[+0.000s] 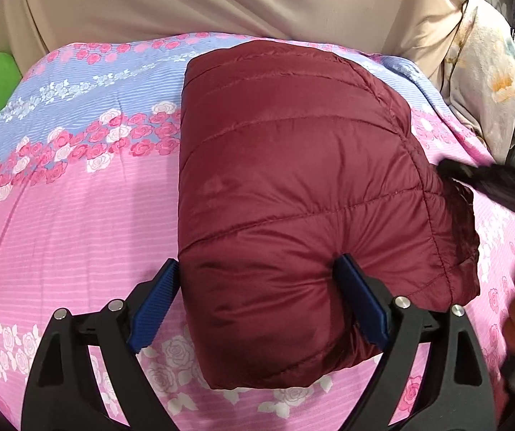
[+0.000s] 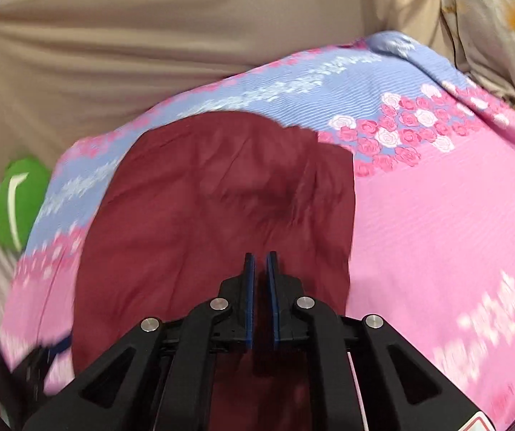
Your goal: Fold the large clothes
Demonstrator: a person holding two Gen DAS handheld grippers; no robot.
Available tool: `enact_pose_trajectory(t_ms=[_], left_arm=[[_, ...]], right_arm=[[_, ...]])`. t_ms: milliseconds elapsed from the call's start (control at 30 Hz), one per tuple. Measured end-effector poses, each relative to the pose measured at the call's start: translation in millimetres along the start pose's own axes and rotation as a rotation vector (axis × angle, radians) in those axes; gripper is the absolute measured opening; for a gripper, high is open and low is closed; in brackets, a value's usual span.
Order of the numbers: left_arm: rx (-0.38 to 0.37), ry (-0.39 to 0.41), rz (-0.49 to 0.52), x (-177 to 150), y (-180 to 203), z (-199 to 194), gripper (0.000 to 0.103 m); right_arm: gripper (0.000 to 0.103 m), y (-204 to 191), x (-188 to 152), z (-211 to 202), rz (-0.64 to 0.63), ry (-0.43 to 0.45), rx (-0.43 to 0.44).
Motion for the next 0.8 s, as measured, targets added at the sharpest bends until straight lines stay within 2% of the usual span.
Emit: enact_pose_trajectory(t_ms=[100,167,300,367,433,467,567,633,800], left_arm=[[0.005,0.002,0.002,0,1,-1,0.086],[0.001,-0.001,0.003,-1,2,-1,0.087],[-0.006,-0.002,0.014,-1,2,-8,0.086],[-0.043,0.032,-0.006,8,-5,-26,0.087],[-0.074,0.054,-0.047,18,-15,-38,0.096],[-0.089,0.060,-0.075,24,-21,-42,0.097],[-0.101,0.025,-0.106,37,-29,-31,0.097],[-0.096,-0.011,-0.098,40,-28,-16,0.097],[-0.144,-0.111,-0.076,37,-10,20,0.097]], right_arm=[[0.009,-7,-39,-10,-0.036,-0.054,0.003],[0.004,0,-63,-1,-0.055,-0.090,-0.038],[0.004,5,-72,4,-0.053,-0.090,-0.057],[0.015,4,-63,-11,-0.017,-0.045,-0.016],[0.057,9,-54,-23,0.034,0.004,0.025],[0.064,14,-50,-28,0.064,0.026,0.037],[0.064,27,-47,-20,0.119,-0.004,0.041],[0.064,30,-50,-9,0.163,-0.038,0.079],[0.066,28,-55,17,0.245,-0.117,0.183]])
Point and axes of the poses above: each gripper's, at about its wrist camera, not at the fingertips, and z roughly the way its jaws point, y to its right, x to its top, the point moved 10 cm from there along z, roughly the way its jaws point, and after that the axes turned 11 degrees about x, right-handed, at the moved point
